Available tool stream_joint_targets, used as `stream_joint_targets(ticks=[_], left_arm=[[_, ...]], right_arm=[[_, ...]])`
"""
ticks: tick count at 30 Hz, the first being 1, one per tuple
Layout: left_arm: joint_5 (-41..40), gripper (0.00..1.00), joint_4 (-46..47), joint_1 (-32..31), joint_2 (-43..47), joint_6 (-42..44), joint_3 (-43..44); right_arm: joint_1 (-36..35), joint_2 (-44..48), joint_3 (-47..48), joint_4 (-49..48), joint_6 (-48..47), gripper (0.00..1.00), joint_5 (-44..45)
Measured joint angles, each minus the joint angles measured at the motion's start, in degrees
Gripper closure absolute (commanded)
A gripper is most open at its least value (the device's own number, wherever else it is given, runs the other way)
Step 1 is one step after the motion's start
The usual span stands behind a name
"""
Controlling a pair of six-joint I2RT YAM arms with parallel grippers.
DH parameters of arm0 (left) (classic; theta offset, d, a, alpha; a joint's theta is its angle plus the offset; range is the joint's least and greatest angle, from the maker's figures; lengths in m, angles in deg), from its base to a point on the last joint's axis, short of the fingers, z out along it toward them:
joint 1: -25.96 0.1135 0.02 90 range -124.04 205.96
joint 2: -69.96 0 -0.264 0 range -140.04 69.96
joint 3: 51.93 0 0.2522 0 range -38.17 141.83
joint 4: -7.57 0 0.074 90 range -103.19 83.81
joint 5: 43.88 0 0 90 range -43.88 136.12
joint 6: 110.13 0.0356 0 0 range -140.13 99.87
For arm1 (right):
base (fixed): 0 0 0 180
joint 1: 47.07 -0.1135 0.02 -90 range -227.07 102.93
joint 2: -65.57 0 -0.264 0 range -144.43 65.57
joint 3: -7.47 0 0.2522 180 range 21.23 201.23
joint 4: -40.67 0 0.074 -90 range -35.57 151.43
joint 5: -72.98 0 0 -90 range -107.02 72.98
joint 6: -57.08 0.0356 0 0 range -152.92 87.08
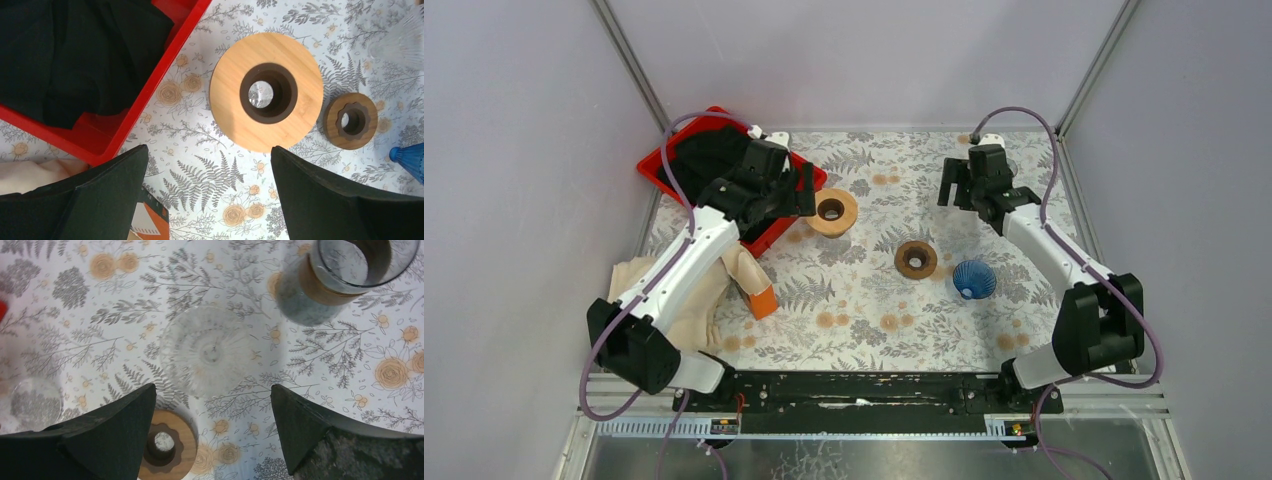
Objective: Place the coffee filter in the dripper
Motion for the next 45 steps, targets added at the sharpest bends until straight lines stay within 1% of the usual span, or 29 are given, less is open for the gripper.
stream_joint_targets(ticks=[8, 13, 21, 28, 31, 39, 42, 45], left_arm=[[0.35, 0.0, 2.45, 1.49, 4.35, 1.09, -6.12], [1.86, 0.0, 4.04, 3.04, 4.81, 1.4, -6.54], [5.35, 0.0, 5.49, 4.24, 4.81, 1.4, -7.67], [7.04, 0.0, 6.03, 4.94, 4.79, 1.38, -7.8], [7.65, 0.0, 6.12, 5.16, 4.79, 1.38, -8.0], [9.11, 0.0, 6.25, 5.51, 4.76, 1.38, -8.26], [9.73, 0.0, 6.29, 5.81, 4.76, 1.36, -8.35], [10.67, 0.0, 6.45, 6.21, 4.76, 1.33, -8.35]], right_arm=[[6.82, -3.91, -1.38, -4.09, 5.11, 0.27, -5.84], [9.27, -7.37, -2.32, -6.73, 8.33, 0.37, -9.57], [10.16, -10.99, -2.89, -9.27, 10.36, 0.5, -12.46], [10.21, -13.27, -3.82, -10.05, 10.49, 0.6, -13.09], [10.34, -14.36, -3.98, -10.45, 10.49, 0.72, -14.08], [10.43, -14.88, -3.96, -11.02, 10.95, 0.95, -16.65], [10.43, -14.49, -3.93, -10.8, 10.91, 1.0, -17.2], [10.43, -14.23, -3.69, -9.44, 10.84, 1.0, -17.92]])
